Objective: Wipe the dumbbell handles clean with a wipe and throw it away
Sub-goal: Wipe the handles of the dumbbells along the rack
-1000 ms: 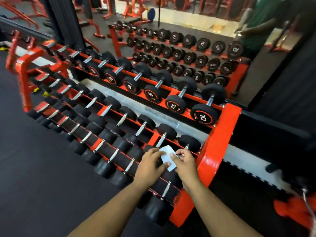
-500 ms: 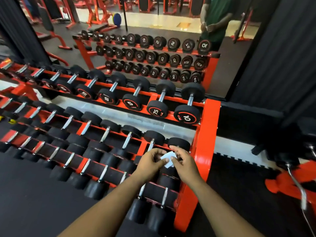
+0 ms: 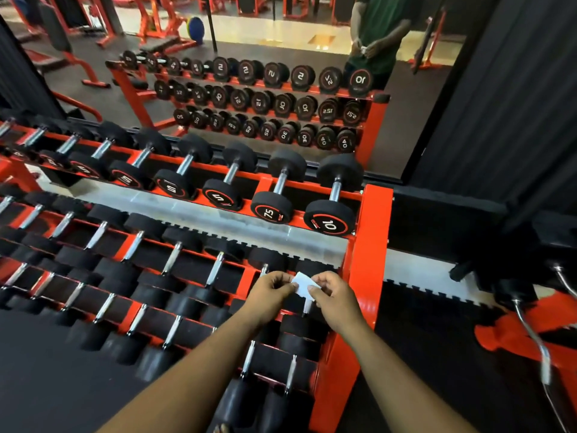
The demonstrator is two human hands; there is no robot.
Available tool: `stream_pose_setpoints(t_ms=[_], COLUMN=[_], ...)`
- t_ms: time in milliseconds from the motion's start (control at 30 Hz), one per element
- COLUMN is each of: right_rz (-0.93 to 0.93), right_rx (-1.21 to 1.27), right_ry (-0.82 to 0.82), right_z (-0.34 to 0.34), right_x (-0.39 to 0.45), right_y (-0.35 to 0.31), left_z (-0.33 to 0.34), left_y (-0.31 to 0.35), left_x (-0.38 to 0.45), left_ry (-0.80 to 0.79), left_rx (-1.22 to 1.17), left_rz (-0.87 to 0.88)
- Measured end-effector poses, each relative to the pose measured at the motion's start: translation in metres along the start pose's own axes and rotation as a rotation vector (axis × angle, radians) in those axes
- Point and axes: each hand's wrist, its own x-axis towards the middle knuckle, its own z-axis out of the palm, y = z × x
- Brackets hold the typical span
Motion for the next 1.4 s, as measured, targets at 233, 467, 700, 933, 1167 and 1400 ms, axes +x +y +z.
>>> stream_pose_setpoints(t_ms=[233, 467, 700, 933, 1167, 1400], right_rz=[0.132, 0.427, 0.455, 0.563, 0.652, 0.619], right_rx=[0.018, 0.211, 0.098, 0.132, 0.195, -0.237], right_ry=[-0.083, 0.112, 0.154, 0.314, 0.186, 0.346], right_z=[0.021, 0.072, 0.099, 0.102, 0.11, 0.084], right_x=[0.024, 0.052, 0.067, 0.081, 0.098, 0.123], right_y=[-0.001, 0.019, 0.063, 0.124, 0.187, 0.243], left_z=[-0.013, -0.025, -0.017, 0.017, 0.046, 0.08], left_y=[-0.024, -0.072, -0.116, -0.166, -0.202, -0.241], left_x=[0.051, 0.092, 0.12, 0.131, 0.156, 0.144], left_ry=[-0.183, -0.207, -0.335, -0.258, -0.152, -0.117], left_rx=[0.242, 0.113, 0.133, -0.014, 0.173, 0.37], left_rz=[0.037, -0.068, -0.144, -0.315, -0.314, -0.392])
